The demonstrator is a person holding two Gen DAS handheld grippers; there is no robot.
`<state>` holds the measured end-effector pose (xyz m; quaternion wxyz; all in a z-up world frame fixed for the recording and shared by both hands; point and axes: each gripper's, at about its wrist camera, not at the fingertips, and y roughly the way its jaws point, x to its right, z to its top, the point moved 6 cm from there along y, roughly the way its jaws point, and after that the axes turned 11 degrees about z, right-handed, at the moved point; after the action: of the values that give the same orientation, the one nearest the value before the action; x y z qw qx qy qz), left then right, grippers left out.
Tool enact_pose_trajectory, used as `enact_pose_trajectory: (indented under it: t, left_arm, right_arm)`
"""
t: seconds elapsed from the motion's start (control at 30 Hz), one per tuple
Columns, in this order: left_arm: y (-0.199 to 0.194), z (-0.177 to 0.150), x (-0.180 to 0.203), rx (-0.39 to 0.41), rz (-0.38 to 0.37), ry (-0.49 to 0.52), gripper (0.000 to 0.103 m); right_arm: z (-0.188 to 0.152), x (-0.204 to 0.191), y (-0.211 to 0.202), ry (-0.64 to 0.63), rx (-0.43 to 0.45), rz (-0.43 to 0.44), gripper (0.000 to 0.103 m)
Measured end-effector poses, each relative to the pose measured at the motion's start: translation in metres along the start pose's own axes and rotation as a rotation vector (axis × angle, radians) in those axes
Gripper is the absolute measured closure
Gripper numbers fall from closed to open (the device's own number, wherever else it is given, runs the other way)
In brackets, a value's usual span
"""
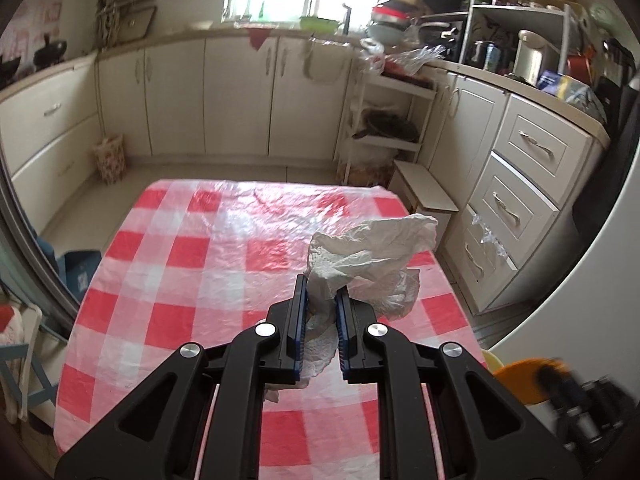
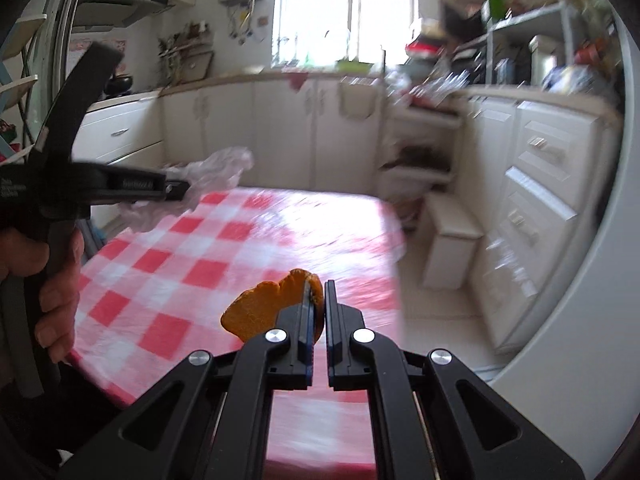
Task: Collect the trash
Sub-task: 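Carry the tissue and peel to the yellow bin and open both grippers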
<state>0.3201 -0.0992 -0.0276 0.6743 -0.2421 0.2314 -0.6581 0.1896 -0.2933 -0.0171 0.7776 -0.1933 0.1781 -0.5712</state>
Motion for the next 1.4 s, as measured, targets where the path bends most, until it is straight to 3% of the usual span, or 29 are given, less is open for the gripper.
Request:
enact_pose_trajectory:
  t: [0.23, 0.67, 0.87, 1.03, 1.4]
  left_arm:
    - [0.001, -0.005, 0.044, -0.009, -0.033, 0.047, 0.092]
    - [0.009, -0.032, 0.119, -0.065, -0.088, 0.183, 0.092]
    - [0.008, -0.040, 0.141, -0.061, -0.097, 0.216, 0.092]
    - [0.005, -0.041, 0.152, -0.038, -0.096, 0.232, 0.092]
    - [0.000, -0.044, 0.175, -0.018, -0.123, 0.233, 0.092]
  right_arm:
    - [0.022, 0.027, -0.054, -0.040, 0.155, -0.121, 0.098]
    - [0.031, 0.049, -0.095, -0.107, 0.263, -0.239, 0.098]
    - [0.018, 0.075, -0.095, -0.049, 0.234, -0.280, 0.098]
    - [0.001, 0.095, -0.081, 0.014, 0.141, -0.295, 0.098]
    - [-0.035, 0.114, -0.058, 0.073, 0.036, -0.314, 0.098]
